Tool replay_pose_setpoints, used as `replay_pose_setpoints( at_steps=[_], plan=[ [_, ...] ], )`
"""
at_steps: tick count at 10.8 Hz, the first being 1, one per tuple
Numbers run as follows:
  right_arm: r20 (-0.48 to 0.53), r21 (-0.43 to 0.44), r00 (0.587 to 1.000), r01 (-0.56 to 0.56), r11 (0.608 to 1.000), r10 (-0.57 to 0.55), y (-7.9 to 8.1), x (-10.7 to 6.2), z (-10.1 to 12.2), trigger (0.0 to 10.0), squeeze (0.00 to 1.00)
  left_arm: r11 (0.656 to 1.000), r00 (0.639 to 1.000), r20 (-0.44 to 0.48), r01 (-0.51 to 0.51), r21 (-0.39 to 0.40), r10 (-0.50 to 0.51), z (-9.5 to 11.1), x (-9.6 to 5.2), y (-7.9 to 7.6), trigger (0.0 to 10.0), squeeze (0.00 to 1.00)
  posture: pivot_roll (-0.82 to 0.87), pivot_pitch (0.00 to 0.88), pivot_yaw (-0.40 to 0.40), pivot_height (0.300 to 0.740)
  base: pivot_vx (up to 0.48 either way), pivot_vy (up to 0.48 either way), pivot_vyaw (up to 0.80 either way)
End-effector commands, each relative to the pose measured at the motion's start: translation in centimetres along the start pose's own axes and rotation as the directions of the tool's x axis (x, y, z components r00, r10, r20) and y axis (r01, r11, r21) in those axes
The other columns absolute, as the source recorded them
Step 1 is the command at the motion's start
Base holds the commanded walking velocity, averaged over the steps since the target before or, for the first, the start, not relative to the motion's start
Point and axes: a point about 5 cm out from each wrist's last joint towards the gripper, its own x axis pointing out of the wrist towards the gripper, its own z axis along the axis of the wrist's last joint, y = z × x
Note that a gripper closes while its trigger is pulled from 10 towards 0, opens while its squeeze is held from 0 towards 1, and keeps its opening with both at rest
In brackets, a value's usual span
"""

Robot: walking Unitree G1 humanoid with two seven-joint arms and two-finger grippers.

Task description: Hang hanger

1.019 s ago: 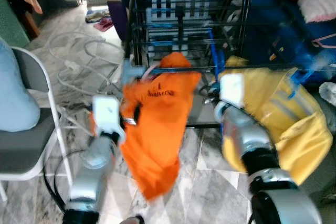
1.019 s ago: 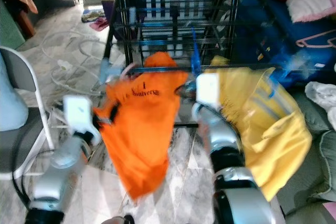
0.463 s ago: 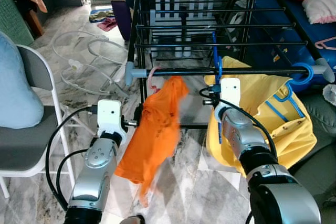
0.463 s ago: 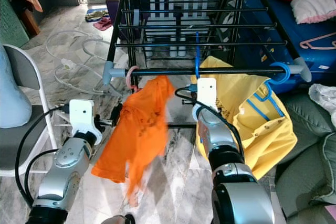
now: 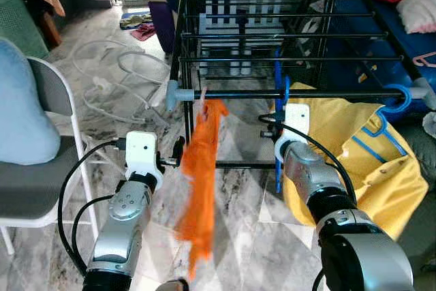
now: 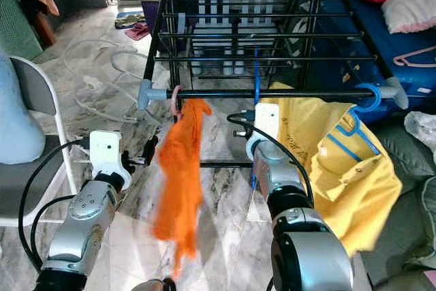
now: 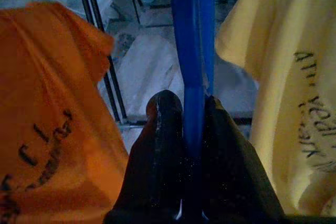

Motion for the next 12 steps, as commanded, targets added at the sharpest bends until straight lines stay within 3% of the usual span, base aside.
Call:
replay_pose_setpoints(
  at_steps=[1, 5, 8, 10, 12],
  plan=[
    [-0.028, 0.029, 1.000, 0.009, 1.000, -0.008, -0.3, -0.1, -0.5, 10.0, 0.00, 1.000, 1.000, -0.011, 0.004, 0.020, -0.004, -0.3, -0.3, 0.2, 10.0, 0.00, -0.01, 0.085, 0.021, 0.740, 0.000, 0.000, 0.00],
    [-0.095, 0.090, 0.995, 0.033, 0.995, -0.024, -1.2, -0.3, -0.8, 10.0, 0.00, 0.998, 0.999, -0.024, 0.036, 0.049, -0.035, -0.3, -1.0, 0.0, 10.0, 0.00, -0.02, 0.130, 0.033, 0.740, 0.000, 0.000, 0.00],
    [-0.115, 0.075, 0.993, 0.017, 0.997, -0.008, -1.5, -0.6, -0.9, 10.0, 0.00, 0.994, 0.997, -0.040, 0.070, 0.087, -0.066, -0.7, -1.7, 0.0, 10.0, 0.00, -0.01, 0.130, 0.022, 0.740, 0.000, 0.000, 0.00],
    [-0.113, 0.053, 0.993, 0.026, 0.998, -0.020, -2.0, -0.8, -0.9, 10.0, 0.00, 0.995, 0.996, -0.042, 0.084, 0.050, -0.082, -0.3, -2.0, 0.4, 10.0, 0.00, -0.01, 0.123, 0.022, 0.740, 0.000, 0.000, 0.00],
    [-0.109, 0.041, 0.992, 0.061, 0.997, -0.056, -2.9, -1.2, -1.3, 10.0, 0.00, 0.991, 0.995, -0.018, 0.098, 0.090, -0.097, 0.6, -2.3, 0.9, 10.0, 0.00, 0.00, 0.094, 0.042, 0.740, 0.000, 0.000, 0.00]
  ],
)
